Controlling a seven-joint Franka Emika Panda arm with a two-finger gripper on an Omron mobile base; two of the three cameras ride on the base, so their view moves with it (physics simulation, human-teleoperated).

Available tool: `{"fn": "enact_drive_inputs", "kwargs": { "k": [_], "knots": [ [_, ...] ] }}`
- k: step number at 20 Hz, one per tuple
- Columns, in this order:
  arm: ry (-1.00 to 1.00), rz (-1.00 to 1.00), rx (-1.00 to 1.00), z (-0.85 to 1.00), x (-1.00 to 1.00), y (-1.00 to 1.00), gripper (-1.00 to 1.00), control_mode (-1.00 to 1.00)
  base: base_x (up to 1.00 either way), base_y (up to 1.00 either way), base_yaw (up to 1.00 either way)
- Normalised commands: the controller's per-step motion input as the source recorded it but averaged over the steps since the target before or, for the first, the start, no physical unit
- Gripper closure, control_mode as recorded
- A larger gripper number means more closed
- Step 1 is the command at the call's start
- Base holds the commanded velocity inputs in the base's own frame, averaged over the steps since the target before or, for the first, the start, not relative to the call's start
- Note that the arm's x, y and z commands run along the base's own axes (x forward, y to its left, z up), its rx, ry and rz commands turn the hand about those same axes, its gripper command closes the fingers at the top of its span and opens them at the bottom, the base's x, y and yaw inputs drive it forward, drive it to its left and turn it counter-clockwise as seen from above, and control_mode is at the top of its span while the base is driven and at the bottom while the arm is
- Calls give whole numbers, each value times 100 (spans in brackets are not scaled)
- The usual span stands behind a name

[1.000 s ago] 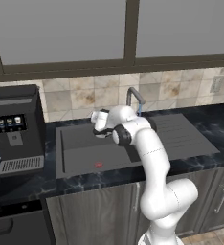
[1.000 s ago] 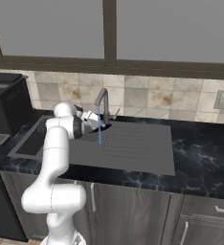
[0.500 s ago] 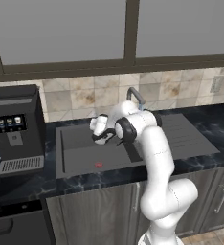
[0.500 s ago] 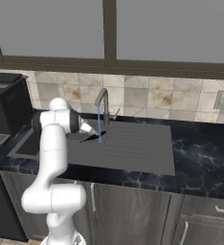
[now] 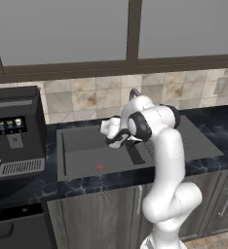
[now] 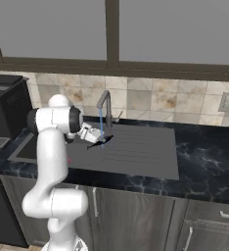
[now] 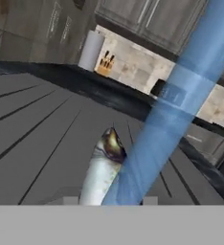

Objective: Take the fish out of the fridge, briefly rinse it in the sink, and place it on the tray next to the sink.

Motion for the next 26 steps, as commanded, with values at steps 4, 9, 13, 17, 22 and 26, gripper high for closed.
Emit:
{"fn": "enact_drive_inputs", "kwargs": {
  "k": [4,9,13,17,22,26],
  "knots": [
    [-16,-6,0,8,4,-3,100,-100,0,0,0],
    [-17,-9,0,0,15,75,100,-100,0,0,0],
    [-26,-15,-2,0,93,49,100,-100,0,0,0],
    [-26,-2,0,13,38,-39,100,-100,0,0,0],
    [-21,23,-6,-14,-80,33,100,-100,0,0,0],
    [-28,19,-5,-6,-100,76,100,-100,0,0,0]
  ]
}}
